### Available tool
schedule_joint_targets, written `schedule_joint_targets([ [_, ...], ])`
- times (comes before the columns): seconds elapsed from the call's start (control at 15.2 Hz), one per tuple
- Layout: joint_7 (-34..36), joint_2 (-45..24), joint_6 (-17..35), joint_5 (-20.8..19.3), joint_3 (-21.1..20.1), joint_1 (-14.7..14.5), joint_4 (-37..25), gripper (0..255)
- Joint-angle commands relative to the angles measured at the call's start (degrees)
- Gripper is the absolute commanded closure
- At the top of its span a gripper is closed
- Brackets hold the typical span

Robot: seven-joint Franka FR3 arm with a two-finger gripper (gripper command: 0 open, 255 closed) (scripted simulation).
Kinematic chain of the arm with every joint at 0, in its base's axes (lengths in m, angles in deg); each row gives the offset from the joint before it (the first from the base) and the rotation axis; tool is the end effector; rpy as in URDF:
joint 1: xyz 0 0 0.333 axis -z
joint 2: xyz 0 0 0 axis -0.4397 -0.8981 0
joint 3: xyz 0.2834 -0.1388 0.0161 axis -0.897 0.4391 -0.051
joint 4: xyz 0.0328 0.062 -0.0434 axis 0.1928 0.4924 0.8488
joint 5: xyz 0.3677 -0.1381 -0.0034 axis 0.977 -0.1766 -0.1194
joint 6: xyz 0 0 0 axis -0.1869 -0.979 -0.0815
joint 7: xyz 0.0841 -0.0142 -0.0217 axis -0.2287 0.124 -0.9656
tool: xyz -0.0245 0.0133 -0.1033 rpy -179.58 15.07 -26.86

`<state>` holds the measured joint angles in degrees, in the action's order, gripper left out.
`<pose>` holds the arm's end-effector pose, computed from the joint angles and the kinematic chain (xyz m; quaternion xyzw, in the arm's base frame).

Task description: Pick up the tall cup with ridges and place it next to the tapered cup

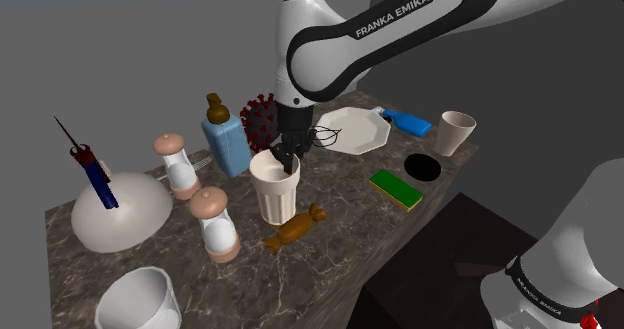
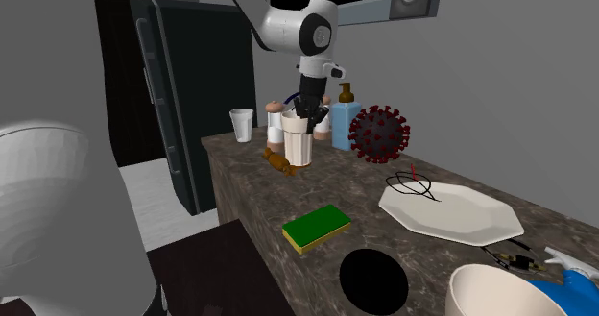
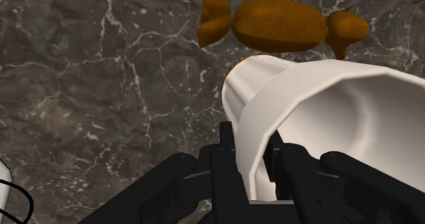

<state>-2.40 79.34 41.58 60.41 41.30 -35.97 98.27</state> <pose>0.5121 0.2597 0.3807 -0.9949 -0.0762 0.0247 0.0607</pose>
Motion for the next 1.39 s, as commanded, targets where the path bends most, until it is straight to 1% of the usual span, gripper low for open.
schedule_joint_targets([
  [0.0, 0.02, 0.32, -0.73, 0.08, -0.02, 0.01, -0.34, 255],
  [0.66, 0.3, 3.28, -7.97, 0.58, 0.0, 0.27, -4.72, 255],
  [1.32, 0.83, 5.08, -15.34, 0.77, 0.09, 0.45, -10.37, 255],
])
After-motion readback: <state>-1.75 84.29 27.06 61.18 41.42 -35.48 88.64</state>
